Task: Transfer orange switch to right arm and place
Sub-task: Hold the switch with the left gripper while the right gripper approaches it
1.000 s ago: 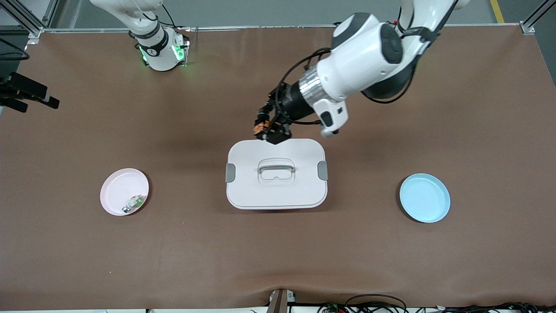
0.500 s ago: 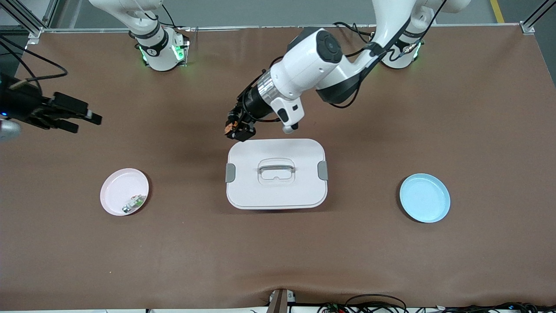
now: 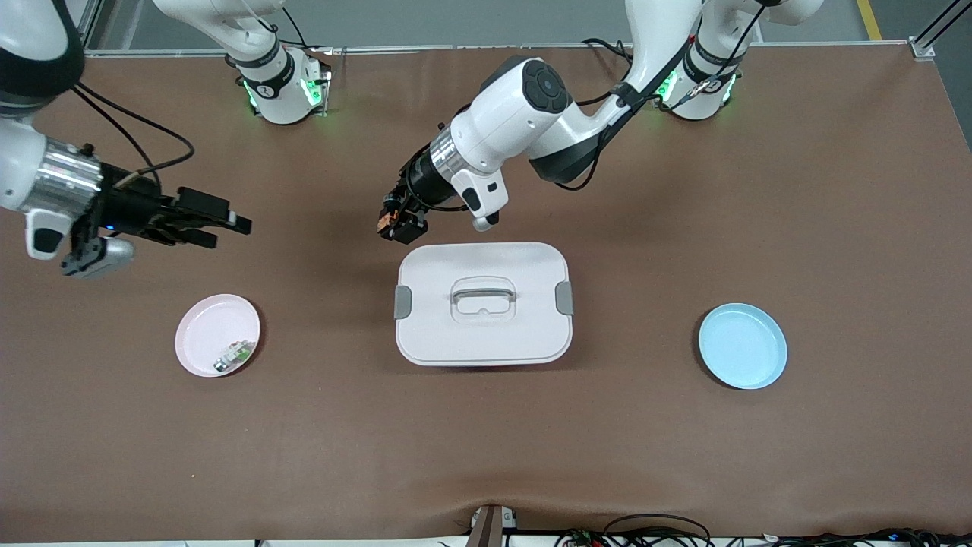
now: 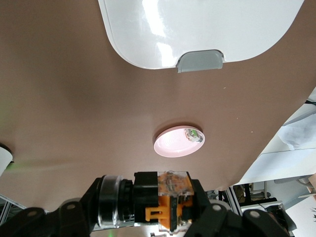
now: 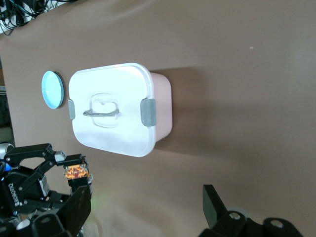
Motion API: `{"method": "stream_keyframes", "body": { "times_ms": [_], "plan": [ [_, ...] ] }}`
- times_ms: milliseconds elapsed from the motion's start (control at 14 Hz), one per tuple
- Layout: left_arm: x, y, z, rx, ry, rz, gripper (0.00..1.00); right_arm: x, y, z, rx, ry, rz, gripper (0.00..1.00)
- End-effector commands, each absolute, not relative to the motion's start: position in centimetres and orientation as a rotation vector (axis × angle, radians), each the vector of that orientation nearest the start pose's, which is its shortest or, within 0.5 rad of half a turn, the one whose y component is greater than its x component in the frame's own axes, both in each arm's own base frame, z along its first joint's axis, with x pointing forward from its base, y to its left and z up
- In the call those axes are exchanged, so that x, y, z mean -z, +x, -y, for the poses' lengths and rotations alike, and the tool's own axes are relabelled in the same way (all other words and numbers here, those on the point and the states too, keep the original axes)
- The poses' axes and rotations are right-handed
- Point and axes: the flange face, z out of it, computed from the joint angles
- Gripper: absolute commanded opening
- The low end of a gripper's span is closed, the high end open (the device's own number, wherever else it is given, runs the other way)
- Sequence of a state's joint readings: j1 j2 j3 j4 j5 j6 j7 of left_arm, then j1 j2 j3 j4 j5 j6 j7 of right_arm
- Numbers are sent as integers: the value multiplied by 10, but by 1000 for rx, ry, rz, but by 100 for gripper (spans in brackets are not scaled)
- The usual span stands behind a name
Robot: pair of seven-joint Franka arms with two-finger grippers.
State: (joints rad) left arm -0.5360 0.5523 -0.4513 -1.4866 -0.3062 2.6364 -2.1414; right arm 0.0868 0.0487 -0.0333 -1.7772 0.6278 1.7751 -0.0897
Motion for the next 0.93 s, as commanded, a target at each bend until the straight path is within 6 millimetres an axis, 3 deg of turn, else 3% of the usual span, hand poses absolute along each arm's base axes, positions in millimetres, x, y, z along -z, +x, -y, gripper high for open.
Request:
{"method": "stream_keyframes", "body": {
  "times_ms": [0, 286, 643, 857],
  "plan": [
    [-455, 475, 577, 530, 1768, -1690, 21, -511, 561, -104, -31, -2481, -19, 100],
    [-454, 471, 580, 534, 1773, -1687, 21, -504, 546, -135, -16, -2438, -13, 100],
    [-456, 471, 580, 534, 1771, -1686, 21, -514, 516, -154, 71, -2397, -25, 100],
    [-457, 472, 579, 533, 1769, -1686, 22, -505, 509, -172, 94, -2378, -39, 100]
  ]
}}
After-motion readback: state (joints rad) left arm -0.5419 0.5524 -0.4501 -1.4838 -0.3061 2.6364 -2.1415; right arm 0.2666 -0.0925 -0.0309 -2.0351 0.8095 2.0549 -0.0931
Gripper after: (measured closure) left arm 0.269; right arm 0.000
